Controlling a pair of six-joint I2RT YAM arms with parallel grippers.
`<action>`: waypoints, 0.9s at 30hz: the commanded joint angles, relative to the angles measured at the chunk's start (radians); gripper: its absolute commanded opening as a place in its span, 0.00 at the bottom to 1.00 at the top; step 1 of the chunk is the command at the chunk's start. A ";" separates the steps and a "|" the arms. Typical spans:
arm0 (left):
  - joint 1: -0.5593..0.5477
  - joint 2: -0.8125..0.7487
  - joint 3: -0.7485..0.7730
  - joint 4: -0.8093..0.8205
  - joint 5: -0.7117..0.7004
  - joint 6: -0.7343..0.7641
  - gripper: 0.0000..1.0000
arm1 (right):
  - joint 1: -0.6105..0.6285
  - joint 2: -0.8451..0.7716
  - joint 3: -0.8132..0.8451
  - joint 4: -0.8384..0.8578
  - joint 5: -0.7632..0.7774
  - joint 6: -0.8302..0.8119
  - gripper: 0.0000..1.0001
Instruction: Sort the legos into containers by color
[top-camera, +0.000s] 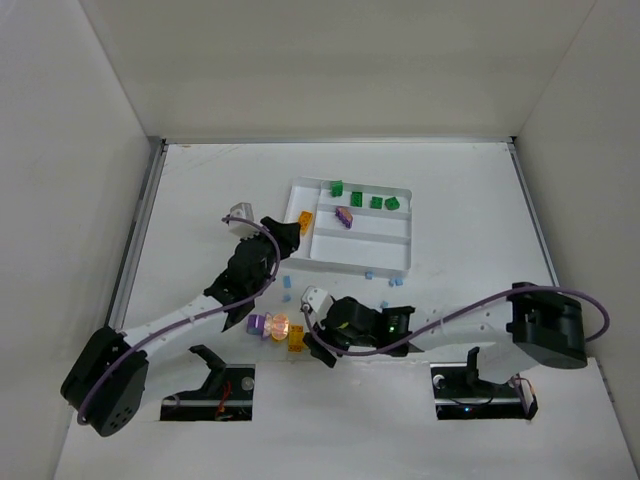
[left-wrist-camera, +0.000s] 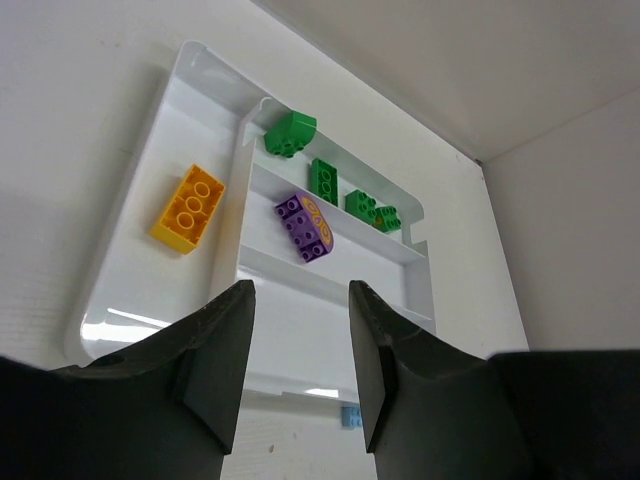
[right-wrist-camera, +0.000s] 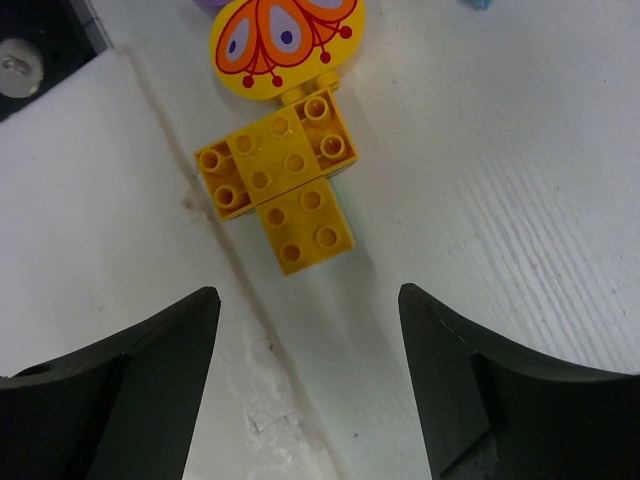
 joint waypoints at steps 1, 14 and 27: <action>0.027 -0.061 -0.026 -0.011 0.045 0.013 0.40 | 0.007 0.076 0.080 -0.005 0.010 -0.088 0.76; 0.090 -0.121 -0.090 -0.040 0.128 -0.025 0.40 | -0.005 0.199 0.137 0.082 0.016 -0.105 0.66; 0.091 -0.126 -0.058 -0.052 0.183 -0.034 0.40 | -0.090 0.014 0.022 0.102 0.000 -0.019 0.23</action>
